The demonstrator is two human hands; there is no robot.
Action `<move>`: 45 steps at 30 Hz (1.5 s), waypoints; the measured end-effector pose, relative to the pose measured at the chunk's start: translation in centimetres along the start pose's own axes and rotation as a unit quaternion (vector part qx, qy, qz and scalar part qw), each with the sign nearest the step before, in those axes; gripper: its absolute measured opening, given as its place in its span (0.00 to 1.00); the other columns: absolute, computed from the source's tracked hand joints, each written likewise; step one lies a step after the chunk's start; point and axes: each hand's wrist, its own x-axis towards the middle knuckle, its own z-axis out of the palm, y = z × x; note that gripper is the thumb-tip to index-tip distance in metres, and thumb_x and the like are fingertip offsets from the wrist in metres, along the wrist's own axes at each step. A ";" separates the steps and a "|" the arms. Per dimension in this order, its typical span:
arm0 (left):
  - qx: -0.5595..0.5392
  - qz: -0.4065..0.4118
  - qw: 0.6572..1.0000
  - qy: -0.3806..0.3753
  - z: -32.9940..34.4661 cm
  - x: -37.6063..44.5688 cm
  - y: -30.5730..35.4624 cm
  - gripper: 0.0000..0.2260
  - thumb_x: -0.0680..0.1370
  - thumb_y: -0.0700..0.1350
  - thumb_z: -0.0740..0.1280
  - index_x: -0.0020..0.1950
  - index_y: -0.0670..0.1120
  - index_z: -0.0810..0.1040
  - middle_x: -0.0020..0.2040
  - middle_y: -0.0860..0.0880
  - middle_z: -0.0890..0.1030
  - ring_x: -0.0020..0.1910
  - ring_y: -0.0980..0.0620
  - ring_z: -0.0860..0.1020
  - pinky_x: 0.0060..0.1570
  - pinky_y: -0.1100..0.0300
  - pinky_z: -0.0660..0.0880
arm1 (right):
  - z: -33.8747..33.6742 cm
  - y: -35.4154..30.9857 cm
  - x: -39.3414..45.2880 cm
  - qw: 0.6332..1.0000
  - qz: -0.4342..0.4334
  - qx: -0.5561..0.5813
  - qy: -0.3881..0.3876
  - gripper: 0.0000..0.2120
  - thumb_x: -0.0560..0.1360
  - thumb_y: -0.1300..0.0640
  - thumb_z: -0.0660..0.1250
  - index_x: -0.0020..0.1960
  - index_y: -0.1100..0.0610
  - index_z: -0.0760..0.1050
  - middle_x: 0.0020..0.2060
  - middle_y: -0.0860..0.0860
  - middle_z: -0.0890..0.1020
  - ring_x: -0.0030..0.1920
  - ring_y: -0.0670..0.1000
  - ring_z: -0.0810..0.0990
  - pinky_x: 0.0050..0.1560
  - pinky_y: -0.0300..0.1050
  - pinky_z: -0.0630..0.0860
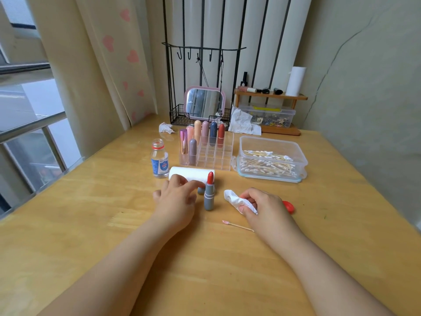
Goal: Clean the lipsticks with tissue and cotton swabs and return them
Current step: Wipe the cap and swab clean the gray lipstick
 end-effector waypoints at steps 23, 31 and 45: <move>-0.064 -0.024 0.995 0.077 -1.2 0.1 -0.8 0.06 0.75 0.42 0.67 0.47 0.48 0.70 0.44 0.52 0.76 0.48 0.47 0.76 0.46 0.58 0.65 | -0.7 -0.3 0.0 0.997 0.055 0.042 0.038 0.04 0.73 0.57 0.69 0.42 0.54 0.75 0.35 0.45 0.79 0.39 0.50 0.76 0.36 0.33 0.68; -0.217 0.007 0.971 0.100 -5.2 -5.5 1.2 0.08 0.72 0.40 0.69 0.42 0.54 0.76 0.41 0.53 0.74 0.40 0.59 0.76 0.37 0.74 0.68 | -3.8 -0.9 0.7 0.991 0.041 0.084 0.093 0.05 0.75 0.60 0.68 0.42 0.57 0.81 0.31 0.45 0.78 0.33 0.43 0.74 0.34 0.29 0.66; -0.488 0.055 0.870 -0.046 -3.1 -5.9 8.8 0.11 0.77 0.38 0.67 0.49 0.56 0.76 0.45 0.54 0.75 0.44 0.49 0.80 0.44 0.58 0.79 | -8.9 -1.3 -1.8 0.993 0.066 0.083 0.044 0.11 0.72 0.59 0.68 0.33 0.61 0.71 0.22 0.49 0.66 0.23 0.45 0.63 0.25 0.36 0.59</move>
